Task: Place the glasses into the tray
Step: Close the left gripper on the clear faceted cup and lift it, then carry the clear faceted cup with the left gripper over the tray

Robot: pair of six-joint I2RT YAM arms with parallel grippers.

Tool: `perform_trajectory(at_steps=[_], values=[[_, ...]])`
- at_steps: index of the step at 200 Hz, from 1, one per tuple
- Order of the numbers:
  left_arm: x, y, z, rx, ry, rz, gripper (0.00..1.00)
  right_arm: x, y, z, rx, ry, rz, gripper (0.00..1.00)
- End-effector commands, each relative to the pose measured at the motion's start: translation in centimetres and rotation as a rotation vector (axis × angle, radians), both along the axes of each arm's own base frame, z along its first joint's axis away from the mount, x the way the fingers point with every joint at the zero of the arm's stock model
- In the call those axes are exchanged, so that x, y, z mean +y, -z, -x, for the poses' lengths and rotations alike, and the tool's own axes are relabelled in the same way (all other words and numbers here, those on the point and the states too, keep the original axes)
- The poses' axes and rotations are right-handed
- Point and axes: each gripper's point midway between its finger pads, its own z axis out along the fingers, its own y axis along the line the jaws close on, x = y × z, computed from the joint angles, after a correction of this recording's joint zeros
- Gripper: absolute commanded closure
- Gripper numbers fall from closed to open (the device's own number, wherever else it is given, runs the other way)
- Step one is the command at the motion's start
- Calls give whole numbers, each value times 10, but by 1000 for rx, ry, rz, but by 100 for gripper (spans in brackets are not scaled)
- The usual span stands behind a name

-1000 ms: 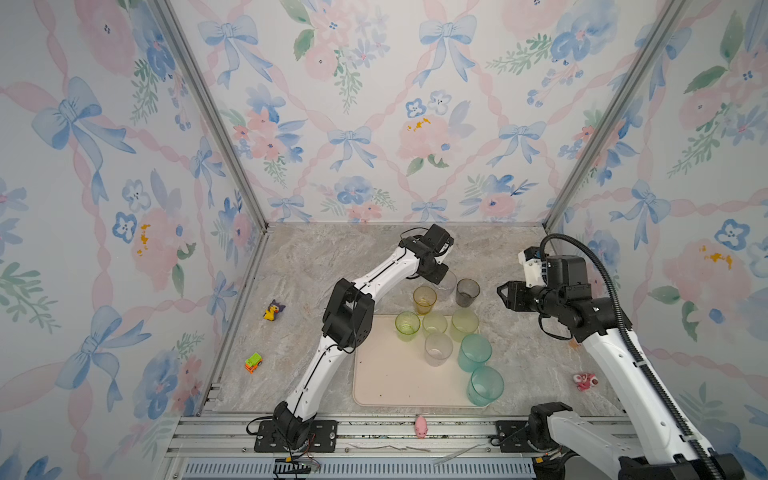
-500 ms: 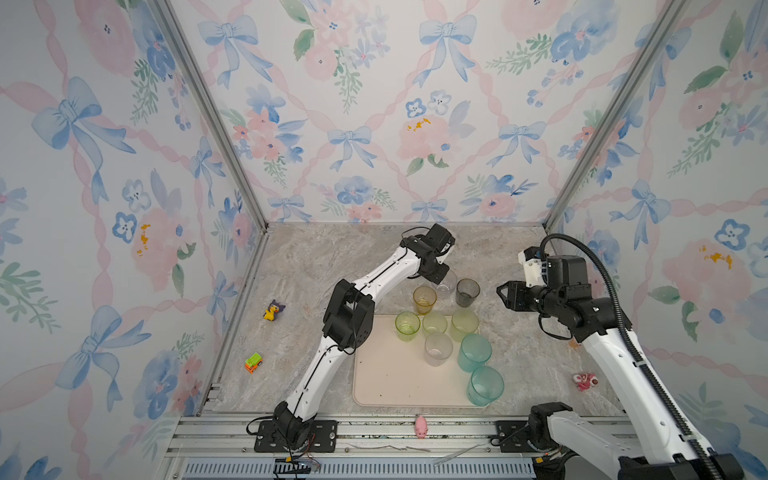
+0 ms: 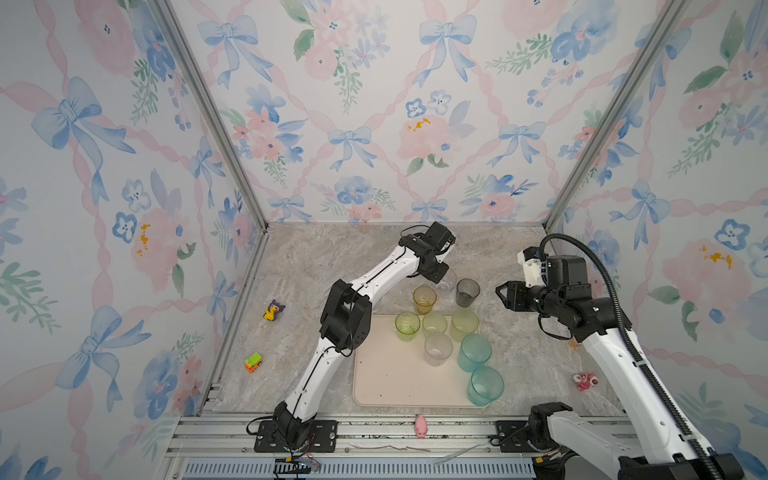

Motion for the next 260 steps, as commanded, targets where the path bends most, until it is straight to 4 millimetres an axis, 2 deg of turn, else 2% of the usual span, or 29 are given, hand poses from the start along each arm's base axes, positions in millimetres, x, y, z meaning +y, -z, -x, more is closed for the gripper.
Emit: perform_trajectory(at_steps=[1, 46, 64, 98, 127, 159, 192, 225, 260], values=[[4, -42, 4, -72, 12, 22, 100, 0, 1, -1, -2, -2, -11, 49], [10, -72, 6, -129, 10, 32, 100, 1, -2, -1, -3, -4, -22, 49], [15, -92, 6, -170, 4, 38, 100, 2, -1, 0, 1, -8, -27, 49], [29, -141, 12, -262, -11, 57, 100, 3, -4, -1, -1, -9, -29, 49], [55, -185, 37, -335, -32, 64, 100, 3, -8, 0, -10, -7, -31, 49], [91, -200, 84, -343, -58, 58, 100, 5, -9, 2, -12, -12, -43, 49], [119, -173, 143, -254, -71, 66, 100, 3, -9, 4, -18, 1, -43, 49], [119, -136, 201, -111, -12, 68, 100, 3, -11, 6, -18, 8, -50, 49], [126, -111, 250, 5, 21, 34, 100, 3, -16, 13, -27, 10, -52, 49]])
